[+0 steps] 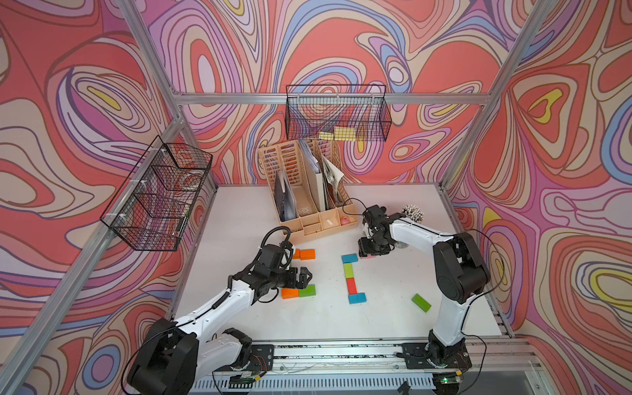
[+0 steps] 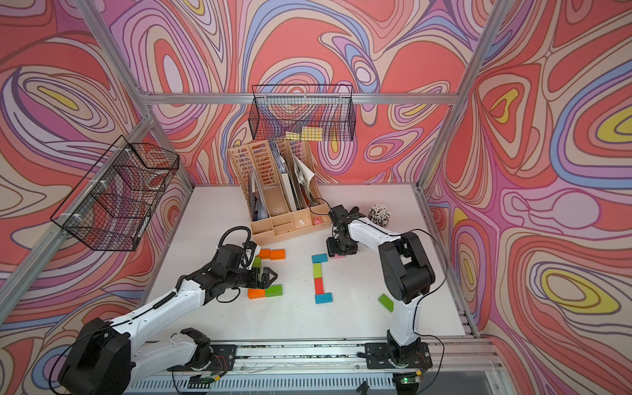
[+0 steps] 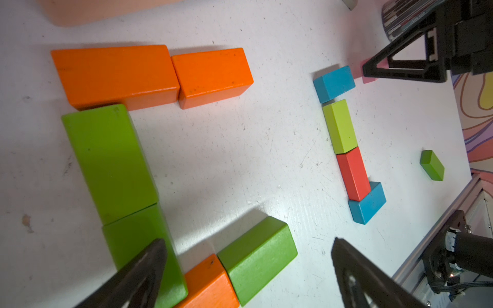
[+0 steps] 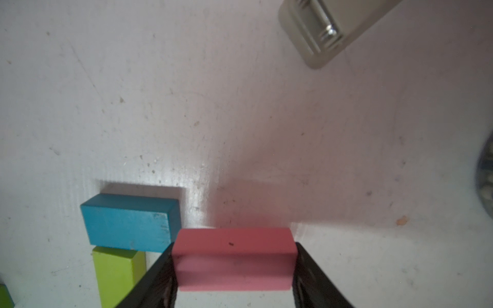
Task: Assemble the letter c with building blocks
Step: Place the building block at the center of the board.
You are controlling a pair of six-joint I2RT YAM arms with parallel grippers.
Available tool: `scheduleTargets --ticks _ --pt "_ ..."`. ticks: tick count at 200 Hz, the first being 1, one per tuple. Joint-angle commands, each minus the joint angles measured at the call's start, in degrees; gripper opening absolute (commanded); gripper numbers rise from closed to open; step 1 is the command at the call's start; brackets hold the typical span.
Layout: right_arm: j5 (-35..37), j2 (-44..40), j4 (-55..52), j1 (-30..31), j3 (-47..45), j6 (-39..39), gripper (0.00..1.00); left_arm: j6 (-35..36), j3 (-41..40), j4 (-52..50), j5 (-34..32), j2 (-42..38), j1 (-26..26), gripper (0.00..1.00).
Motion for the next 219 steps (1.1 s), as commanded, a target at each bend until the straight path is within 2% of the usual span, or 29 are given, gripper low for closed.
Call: scheduleTargets --ticks 1,219 --pt "-0.7 1.1 1.6 -0.1 0.6 0.7 0.59 0.7 1.3 0.8 0.6 -0.6 -0.3 0.99" --pt "-1.0 3.2 1.7 -0.1 1.0 0.9 0.7 1.0 1.3 0.8 0.2 0.2 -0.3 0.99"
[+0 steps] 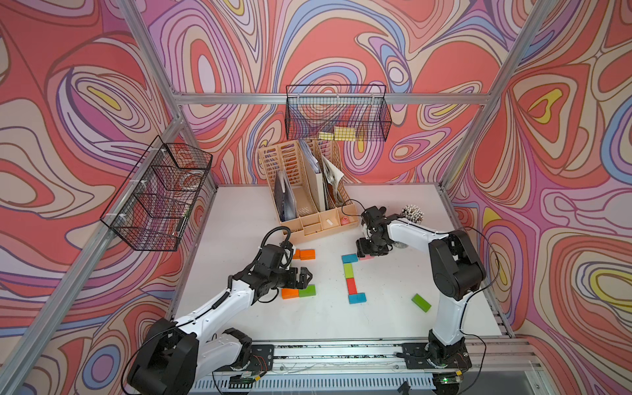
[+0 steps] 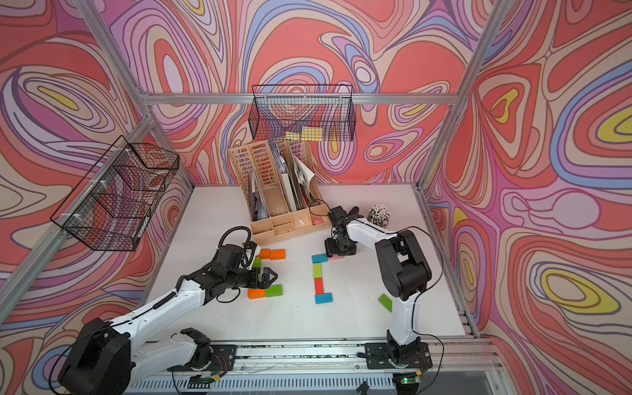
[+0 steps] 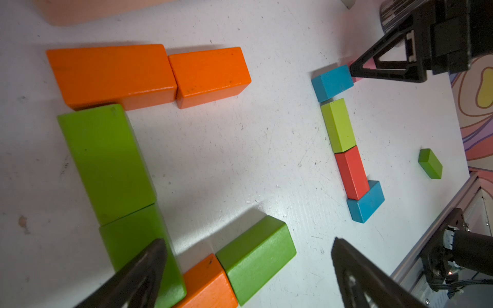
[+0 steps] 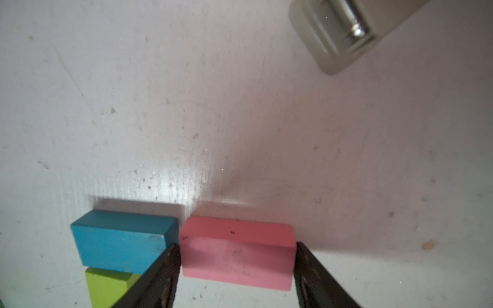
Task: Assemble the letter c with building blocks
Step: Place the building block at the center of the board, then assemble the building block at the center of the board.
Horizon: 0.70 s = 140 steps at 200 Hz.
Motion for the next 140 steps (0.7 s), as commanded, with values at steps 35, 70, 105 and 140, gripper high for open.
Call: scheduleTargets --ticks 35,70,105,140 --pt "-0.5 0.5 0.3 -0.1 0.8 0.7 0.7 0.8 1.2 0.7 -0.2 0.0 -0.3 0.99" --pt "-0.1 -2.7 0.0 -0.1 0.2 1.2 0.69 0.8 1.4 0.6 -0.2 0.0 -0.4 0.99" --pt "1.2 -6.2 -1.1 -0.1 -0.8 1.8 0.7 0.8 1.3 0.6 -0.1 0.1 -0.3 0.99" --pt "4.7 -8.1 -2.7 -0.3 -1.9 1.4 0.69 0.8 1.3 0.6 0.0 -0.1 -0.3 0.99"
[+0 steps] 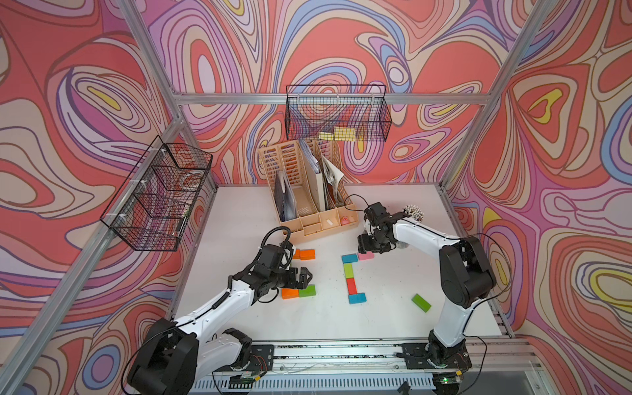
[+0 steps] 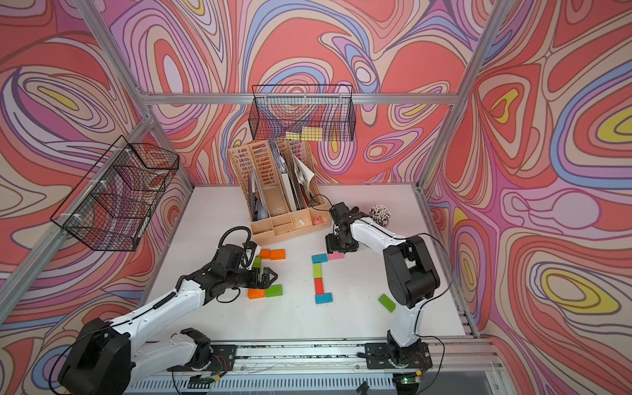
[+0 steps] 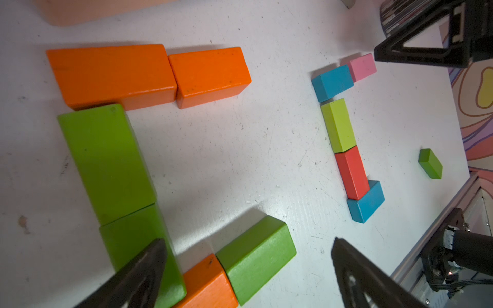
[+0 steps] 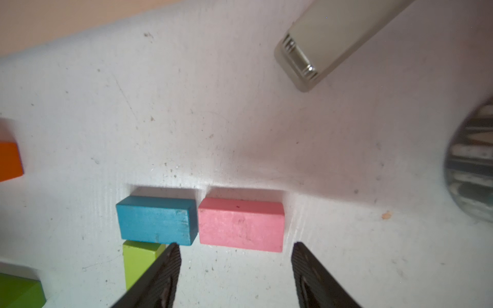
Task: Assemble the letter c with building blocks
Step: Assemble the building block at the center of the board.
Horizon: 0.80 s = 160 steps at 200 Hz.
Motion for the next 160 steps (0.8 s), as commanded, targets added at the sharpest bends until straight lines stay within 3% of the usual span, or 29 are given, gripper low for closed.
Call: scheduleTargets --ticks 1,77,160 --pt "3.6 -1.8 -2.0 -0.3 -1.3 0.2 0.69 0.8 1.2 0.6 0.0 -0.1 -0.3 0.99" --pt "13.8 0.4 -5.1 -2.3 -0.9 -1.2 0.66 0.7 1.2 0.6 0.3 -0.3 -0.4 0.99" --pt "11.4 3.1 -3.7 -4.7 -1.1 -5.0 0.67 0.8 1.2 0.8 0.2 -0.1 -0.3 0.99"
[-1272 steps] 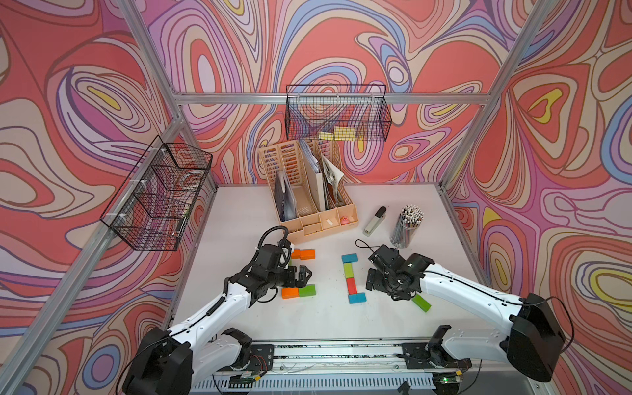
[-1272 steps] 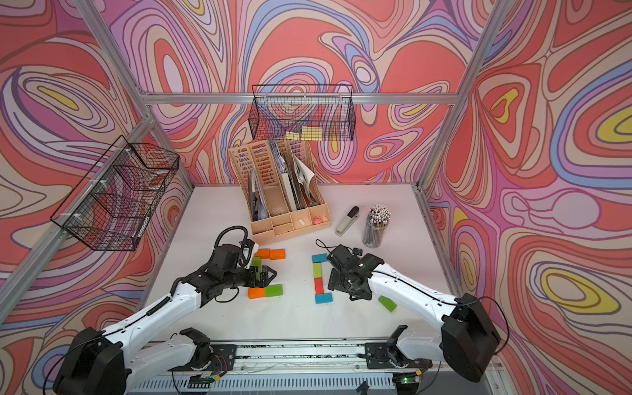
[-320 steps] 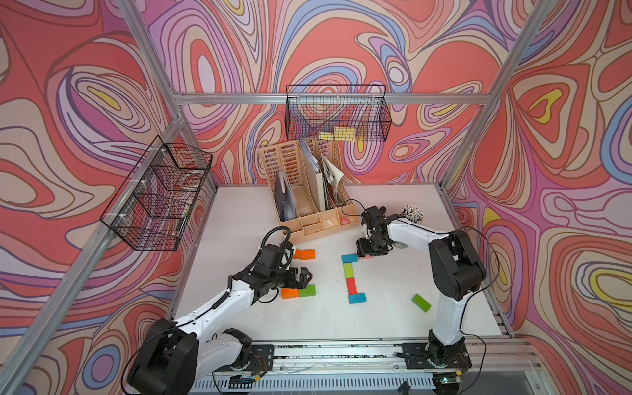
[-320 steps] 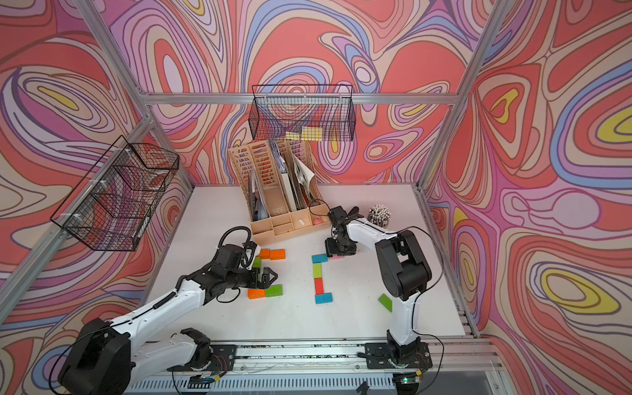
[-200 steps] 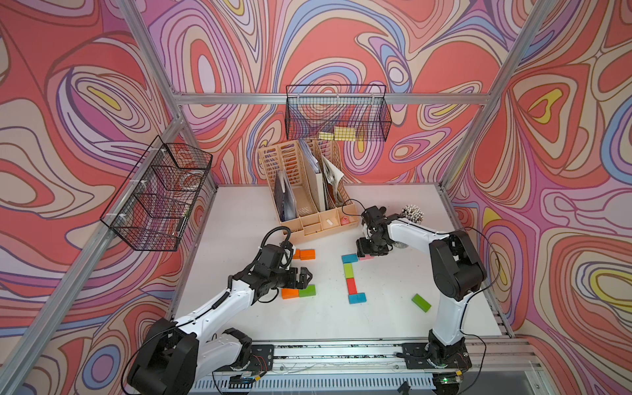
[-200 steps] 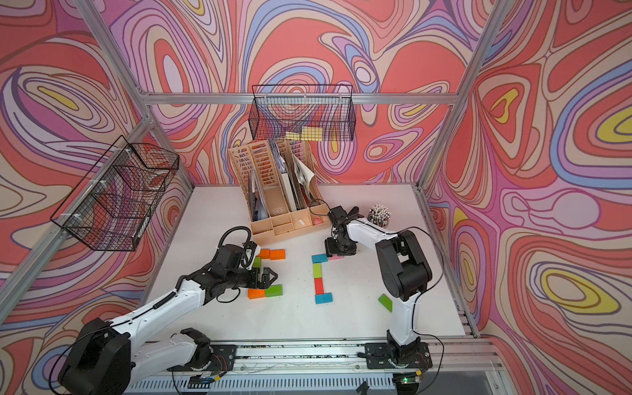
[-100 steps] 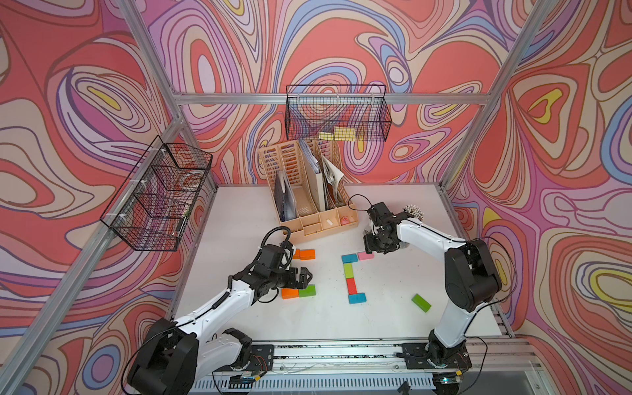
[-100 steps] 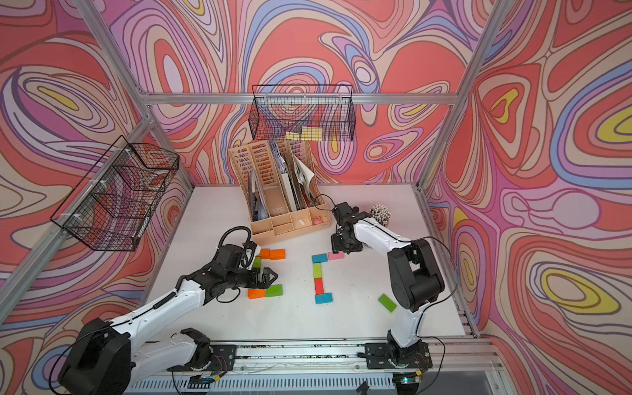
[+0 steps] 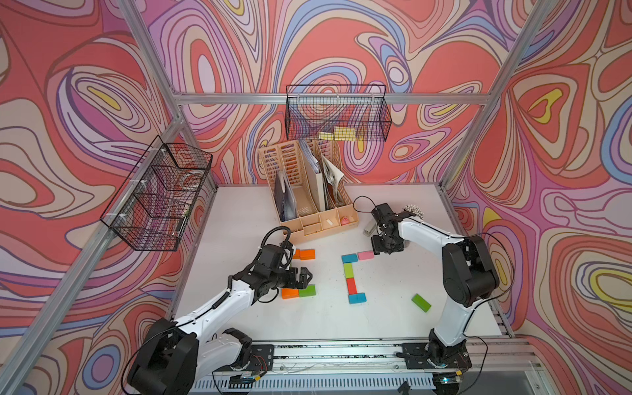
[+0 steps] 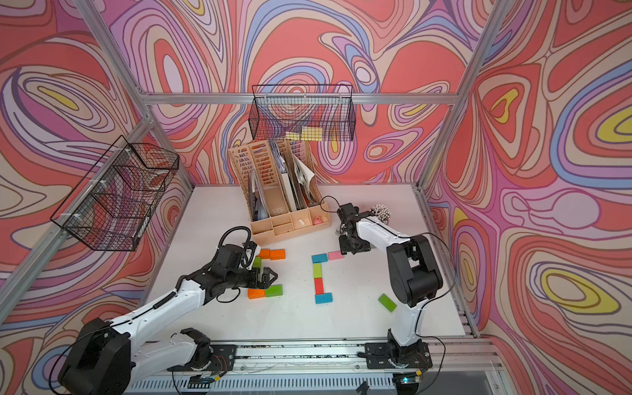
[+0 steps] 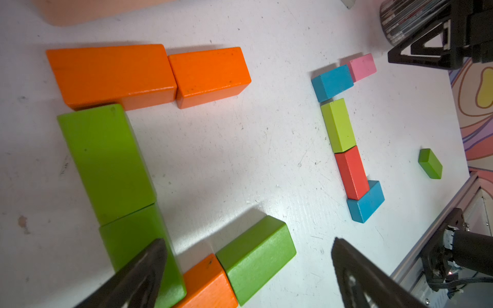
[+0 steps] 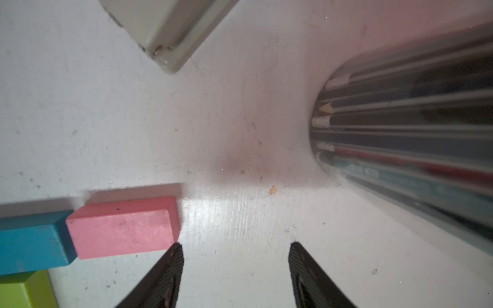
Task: Assemble the letter c with building blocks
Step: Assemble the building block at the center of the board.
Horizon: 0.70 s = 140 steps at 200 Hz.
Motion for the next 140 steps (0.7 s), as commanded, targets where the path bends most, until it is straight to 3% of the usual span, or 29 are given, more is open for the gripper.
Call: scheduleTargets --ticks 1,140 --pt "-0.4 1.6 0.7 -0.7 -0.4 -1.6 0.67 0.8 1.2 0.8 0.2 -0.1 -0.3 0.99" --pt "-3.9 4.0 2.1 -2.0 0.4 -3.1 0.71 0.8 1.1 0.8 0.3 -0.1 -0.3 0.99"
